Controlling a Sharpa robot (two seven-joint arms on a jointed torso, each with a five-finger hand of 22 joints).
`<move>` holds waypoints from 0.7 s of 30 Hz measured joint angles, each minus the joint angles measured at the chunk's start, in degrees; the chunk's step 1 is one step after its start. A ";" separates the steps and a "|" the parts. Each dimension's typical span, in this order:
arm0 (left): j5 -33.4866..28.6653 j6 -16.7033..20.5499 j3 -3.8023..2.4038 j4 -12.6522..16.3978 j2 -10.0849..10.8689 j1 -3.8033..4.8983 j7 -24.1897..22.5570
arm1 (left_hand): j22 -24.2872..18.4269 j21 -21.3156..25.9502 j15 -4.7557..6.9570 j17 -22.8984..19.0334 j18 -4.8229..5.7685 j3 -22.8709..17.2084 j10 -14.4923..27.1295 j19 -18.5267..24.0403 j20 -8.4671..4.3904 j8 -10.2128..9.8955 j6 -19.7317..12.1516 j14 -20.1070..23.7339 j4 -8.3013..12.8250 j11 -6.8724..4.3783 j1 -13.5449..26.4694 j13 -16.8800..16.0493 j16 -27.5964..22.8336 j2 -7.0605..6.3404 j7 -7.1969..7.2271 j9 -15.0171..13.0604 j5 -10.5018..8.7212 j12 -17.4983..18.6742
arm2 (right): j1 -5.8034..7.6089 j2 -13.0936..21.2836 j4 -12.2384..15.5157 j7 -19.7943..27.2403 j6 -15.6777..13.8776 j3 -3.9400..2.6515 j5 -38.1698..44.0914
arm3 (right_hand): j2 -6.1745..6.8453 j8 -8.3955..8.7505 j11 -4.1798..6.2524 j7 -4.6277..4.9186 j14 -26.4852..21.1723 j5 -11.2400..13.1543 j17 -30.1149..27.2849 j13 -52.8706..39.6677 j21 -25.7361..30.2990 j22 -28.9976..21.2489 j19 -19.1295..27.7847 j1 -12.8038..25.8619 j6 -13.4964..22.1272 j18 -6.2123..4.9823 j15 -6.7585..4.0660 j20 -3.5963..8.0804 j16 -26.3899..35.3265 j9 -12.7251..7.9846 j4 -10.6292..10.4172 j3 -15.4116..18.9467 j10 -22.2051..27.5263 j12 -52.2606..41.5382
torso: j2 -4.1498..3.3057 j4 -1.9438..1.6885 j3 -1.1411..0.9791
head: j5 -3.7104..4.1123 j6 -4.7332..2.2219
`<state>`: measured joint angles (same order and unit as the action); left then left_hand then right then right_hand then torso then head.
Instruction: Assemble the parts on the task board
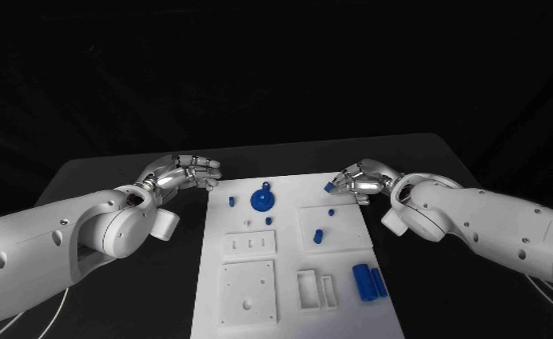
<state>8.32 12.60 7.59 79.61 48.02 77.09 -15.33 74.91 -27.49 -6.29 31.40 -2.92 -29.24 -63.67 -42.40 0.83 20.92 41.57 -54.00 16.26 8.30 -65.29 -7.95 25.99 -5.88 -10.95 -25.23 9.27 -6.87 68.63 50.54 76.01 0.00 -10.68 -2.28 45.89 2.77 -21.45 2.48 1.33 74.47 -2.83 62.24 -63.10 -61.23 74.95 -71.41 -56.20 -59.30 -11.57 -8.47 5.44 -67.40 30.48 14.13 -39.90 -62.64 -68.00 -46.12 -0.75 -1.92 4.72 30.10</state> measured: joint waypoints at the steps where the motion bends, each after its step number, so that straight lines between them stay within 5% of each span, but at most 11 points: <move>1: 0.00 -0.03 0.00 -0.09 -0.10 -0.01 0.00 | 0.01 0.00 0.00 0.00 0.00 0.00 0.00 0.00 0.00 0.00 0.00 0.00 0.00 0.00 0.00 0.00 0.00 0.00 0.00 0.00 0.00 0.00 | 0.27 0.03 0.05 -0.04 1.24 0.00 -2.45 | -0.16 0.00 0.08 0.01 0.00 0.00 0.00 -0.03 0.00 0.00 0.00 0.16 0.01 0.00 0.00 0.00 0.00 0.00 0.07 0.07 0.08 0.00 | 0.03 0.00 0.02 | 0.04 -0.03; 11: 0.00 -0.20 0.09 -0.66 -0.79 -0.20 0.11 | 0.04 0.00 0.00 0.05 0.19 0.00 0.00 0.00 0.00 0.00 0.00 0.00 0.00 0.00 0.00 0.01 0.00 0.00 0.00 0.00 0.00 0.00 | 1.00 0.38 1.14 0.74 12.39 -0.01 -22.49 | -1.43 0.30 -0.24 0.49 -0.41 0.00 0.17 -0.20 0.00 0.00 0.41 0.68 0.49 0.01 0.02 -0.02 0.00 0.33 1.34 0.56 0.42 0.01 | 0.27 0.07 0.24 | 0.38 -0.71; 16: 0.01 -0.32 0.10 -0.93 -1.37 -0.26 0.23 | 0.03 0.00 0.00 0.05 -0.46 0.00 0.00 0.00 0.00 0.00 0.00 0.00 0.00 0.00 0.00 0.01 0.00 0.00 0.00 0.01 0.00 0.00 | 0.99 0.89 4.72 2.01 17.49 0.01 -31.82 | -2.57 0.55 -0.33 0.58 -0.59 0.01 0.40 -0.41 0.00 -0.01 0.56 1.36 0.58 0.02 0.19 -0.09 0.00 0.33 2.28 1.50 0.91 0.01 | 0.36 0.06 0.32 | 0.76 -1.27; 21: 0.01 -0.54 0.10 -1.81 -2.72 -0.29 0.57 | 0.03 0.00 0.00 0.04 -0.47 0.00 0.00 0.00 0.00 0.00 0.00 0.00 0.00 0.00 0.00 0.01 0.00 0.00 0.00 0.01 0.00 0.00 | 0.98 2.44 9.58 3.54 18.13 -0.01 -37.82 | -2.89 0.57 -0.43 0.84 -0.83 0.02 0.45 -0.43 0.00 -0.01 1.02 1.08 0.84 0.06 0.42 -0.02 0.29 0.34 2.35 1.57 1.25 0.01 | 0.33 -0.21 0.35 | 1.04 -2.08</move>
<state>8.33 12.06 7.70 77.80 45.30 76.80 -14.76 74.94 -27.49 -6.29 31.44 -3.38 -29.24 -63.67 -42.40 0.83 20.92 41.57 -54.00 16.25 8.30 -65.29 -7.94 25.99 -5.88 -10.95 -25.22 9.27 -6.86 69.61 52.99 85.59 3.54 7.44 -2.28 8.07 -0.12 -20.89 2.05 2.17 73.64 -2.81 62.68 -63.54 -61.23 74.94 -70.39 -55.11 -58.47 -11.51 -8.05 5.42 -67.11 30.82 16.48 -38.33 -61.39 -67.99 -45.79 -0.97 -1.57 5.76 28.02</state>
